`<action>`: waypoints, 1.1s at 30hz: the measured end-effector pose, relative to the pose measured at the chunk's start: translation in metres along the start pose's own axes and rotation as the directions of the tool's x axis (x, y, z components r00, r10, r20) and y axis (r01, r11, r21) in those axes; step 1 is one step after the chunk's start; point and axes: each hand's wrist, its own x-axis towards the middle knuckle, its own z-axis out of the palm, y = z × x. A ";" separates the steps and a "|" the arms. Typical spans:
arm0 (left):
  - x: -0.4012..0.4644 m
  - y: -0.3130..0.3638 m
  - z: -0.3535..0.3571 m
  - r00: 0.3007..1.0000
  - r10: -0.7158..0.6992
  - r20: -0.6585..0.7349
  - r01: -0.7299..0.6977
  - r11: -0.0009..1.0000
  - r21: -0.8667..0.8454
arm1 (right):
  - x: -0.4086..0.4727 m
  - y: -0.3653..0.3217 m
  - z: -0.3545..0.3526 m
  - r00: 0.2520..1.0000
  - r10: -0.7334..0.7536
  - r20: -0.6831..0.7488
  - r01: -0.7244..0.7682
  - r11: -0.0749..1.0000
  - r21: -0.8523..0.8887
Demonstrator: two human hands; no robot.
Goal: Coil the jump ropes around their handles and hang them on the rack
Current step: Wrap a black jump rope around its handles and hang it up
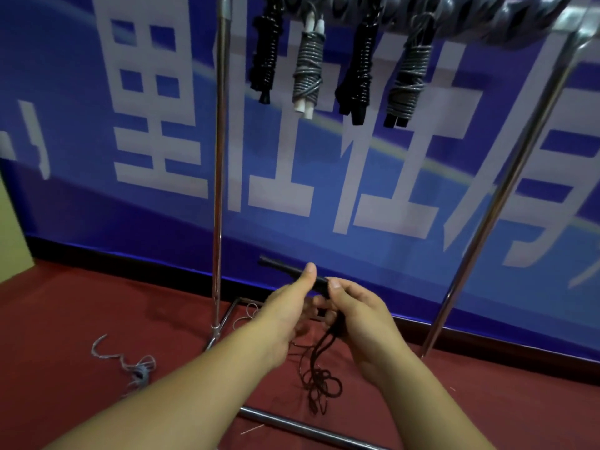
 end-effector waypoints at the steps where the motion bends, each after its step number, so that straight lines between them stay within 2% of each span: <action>1: 0.001 0.002 -0.002 0.999 0.034 -0.031 -0.035 0.999 -0.038 | -0.001 -0.001 0.003 1.000 -0.016 0.021 0.017 0.999 -0.040; 5: -0.005 0.012 -0.011 0.980 0.169 -0.105 -0.184 0.971 -0.155 | -0.004 -0.005 0.012 0.997 -0.001 0.074 0.009 0.995 -0.101; 8: -0.008 0.014 -0.017 0.972 0.220 -0.089 -0.232 0.958 -0.168 | -0.007 -0.005 0.014 0.994 -0.032 0.102 0.050 0.983 -0.177; 12: -0.014 0.015 -0.019 0.974 0.227 -0.027 -0.229 0.965 -0.132 | -0.006 -0.002 0.011 0.991 -0.095 0.092 0.113 0.967 -0.230; 16: -0.014 0.011 -0.016 0.980 0.197 0.023 -0.195 0.978 -0.073 | -0.009 -0.002 0.007 0.980 -0.116 0.164 0.162 0.938 -0.306; 24: -0.012 0.009 -0.011 0.986 0.152 0.071 -0.147 0.987 -0.071 | -0.009 -0.003 -0.001 0.982 -0.093 0.164 0.150 0.910 -0.387; 30: -0.007 0.007 -0.013 0.984 0.159 0.084 -0.152 0.985 -0.087 | -0.002 0.002 -0.006 0.991 -0.013 0.136 0.094 0.792 -0.603; 33: -0.005 0.006 -0.013 0.985 0.164 0.055 -0.157 0.982 -0.104 | 0.004 0.002 -0.015 0.982 0.115 0.150 0.024 0.711 -0.703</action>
